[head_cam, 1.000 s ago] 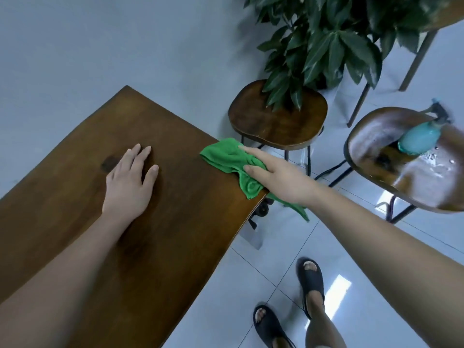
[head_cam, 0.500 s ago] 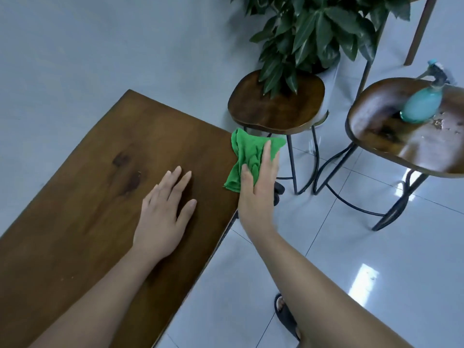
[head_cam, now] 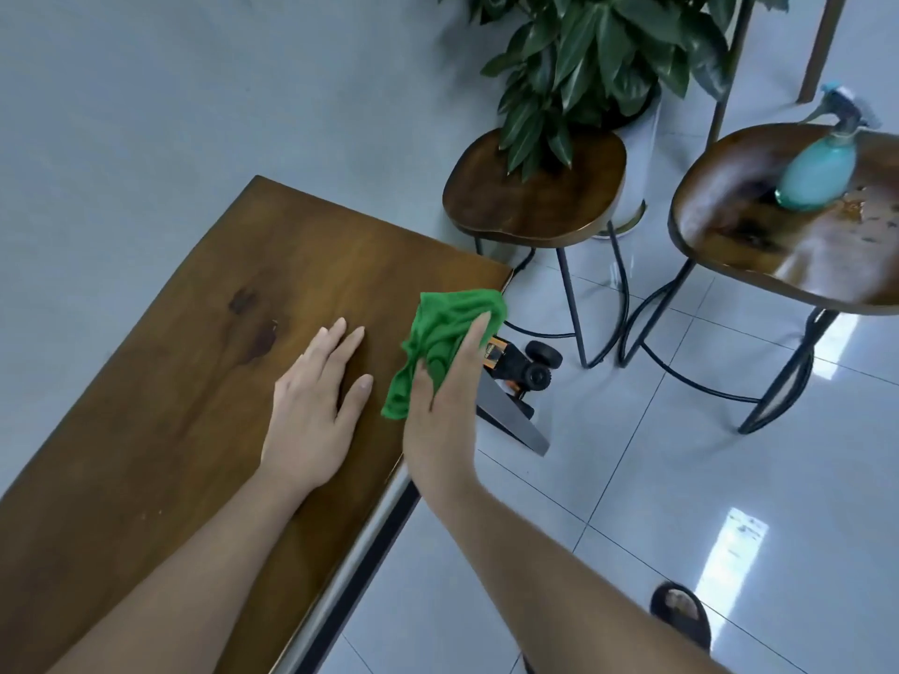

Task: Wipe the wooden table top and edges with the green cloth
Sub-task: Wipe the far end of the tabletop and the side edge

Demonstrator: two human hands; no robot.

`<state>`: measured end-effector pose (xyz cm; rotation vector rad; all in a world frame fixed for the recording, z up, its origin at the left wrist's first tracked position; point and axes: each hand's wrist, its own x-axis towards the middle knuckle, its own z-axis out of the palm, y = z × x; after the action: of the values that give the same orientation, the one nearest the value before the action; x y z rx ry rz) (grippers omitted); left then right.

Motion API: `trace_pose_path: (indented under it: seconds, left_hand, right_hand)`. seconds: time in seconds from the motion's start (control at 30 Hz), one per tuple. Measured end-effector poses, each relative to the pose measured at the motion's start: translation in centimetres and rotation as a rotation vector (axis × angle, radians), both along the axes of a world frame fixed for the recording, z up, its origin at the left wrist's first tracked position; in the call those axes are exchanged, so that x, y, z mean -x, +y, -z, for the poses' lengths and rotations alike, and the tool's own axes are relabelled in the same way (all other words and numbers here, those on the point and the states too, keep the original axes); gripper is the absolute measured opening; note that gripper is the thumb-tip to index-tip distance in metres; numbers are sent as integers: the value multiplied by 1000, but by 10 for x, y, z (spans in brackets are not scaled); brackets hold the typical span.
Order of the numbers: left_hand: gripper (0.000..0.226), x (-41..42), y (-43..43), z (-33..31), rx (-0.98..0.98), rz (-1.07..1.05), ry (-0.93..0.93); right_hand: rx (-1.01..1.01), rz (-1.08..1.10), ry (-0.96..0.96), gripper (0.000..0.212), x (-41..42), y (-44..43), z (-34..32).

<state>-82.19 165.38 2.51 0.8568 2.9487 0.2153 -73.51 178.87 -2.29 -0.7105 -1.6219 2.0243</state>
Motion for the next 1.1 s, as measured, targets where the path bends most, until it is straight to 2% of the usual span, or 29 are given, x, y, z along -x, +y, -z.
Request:
trace_pose_path:
  seconds: [0.17,0.33,0.57,0.7,0.87,0.97,1.1]
  left_hand:
    - [68,0,1,0,-23,-9,8]
    - [75,3,-3,5,-20,18,17]
    - [67,1,-28,14,-6,163,29]
    - [65,-24,-79,12,10,242,27]
    - [64,-49,-142,13,20,258,30]
    - [65,-53,-151,14,25,259,31]
    - [64,-54,-146,12,9,253,27]
  right_hand:
    - [-108,121,-33,81,46,63,5]
    - [-88,171,-23,83,53,64,13]
    - [-33,161,-16,80,-7,-52,14]
    - [60,141,19,78,-57,-141,12]
    - [119,68,-31,79,-113,-236,3]
    - [137,38,-52,80,-127,-255,2]
    - [101,94,-5,80,-104,-223,9]
